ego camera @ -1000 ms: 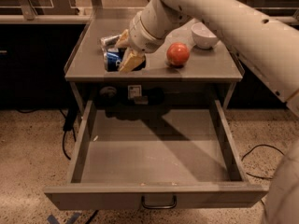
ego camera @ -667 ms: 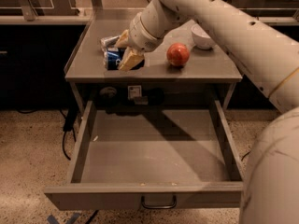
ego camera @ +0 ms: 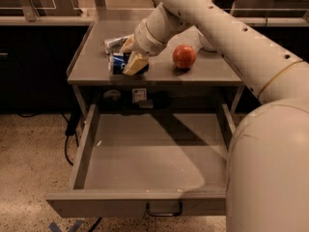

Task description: Pick pepsi can from top drawer and place on counter

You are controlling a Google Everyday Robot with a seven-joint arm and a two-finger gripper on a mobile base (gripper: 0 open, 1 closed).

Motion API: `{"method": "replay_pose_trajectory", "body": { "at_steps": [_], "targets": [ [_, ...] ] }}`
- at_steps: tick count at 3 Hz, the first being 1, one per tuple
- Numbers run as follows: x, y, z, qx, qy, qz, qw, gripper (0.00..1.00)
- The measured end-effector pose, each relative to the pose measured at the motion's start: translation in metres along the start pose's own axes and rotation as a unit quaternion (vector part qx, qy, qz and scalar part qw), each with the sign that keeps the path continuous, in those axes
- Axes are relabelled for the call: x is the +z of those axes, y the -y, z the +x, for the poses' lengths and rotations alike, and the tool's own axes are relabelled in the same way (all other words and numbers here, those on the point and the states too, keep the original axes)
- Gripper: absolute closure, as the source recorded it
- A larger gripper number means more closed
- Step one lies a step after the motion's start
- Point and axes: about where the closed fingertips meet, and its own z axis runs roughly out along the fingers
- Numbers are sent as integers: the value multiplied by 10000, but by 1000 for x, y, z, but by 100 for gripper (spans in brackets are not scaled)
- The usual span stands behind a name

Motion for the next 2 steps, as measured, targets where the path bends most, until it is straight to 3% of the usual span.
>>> {"method": "replay_pose_trajectory", "body": {
  "at_steps": [1, 2],
  "targets": [
    [16, 14, 20, 54, -105, -112, 9999, 100],
    [16, 14, 20, 54, -105, -112, 9999, 100]
  ]
}}
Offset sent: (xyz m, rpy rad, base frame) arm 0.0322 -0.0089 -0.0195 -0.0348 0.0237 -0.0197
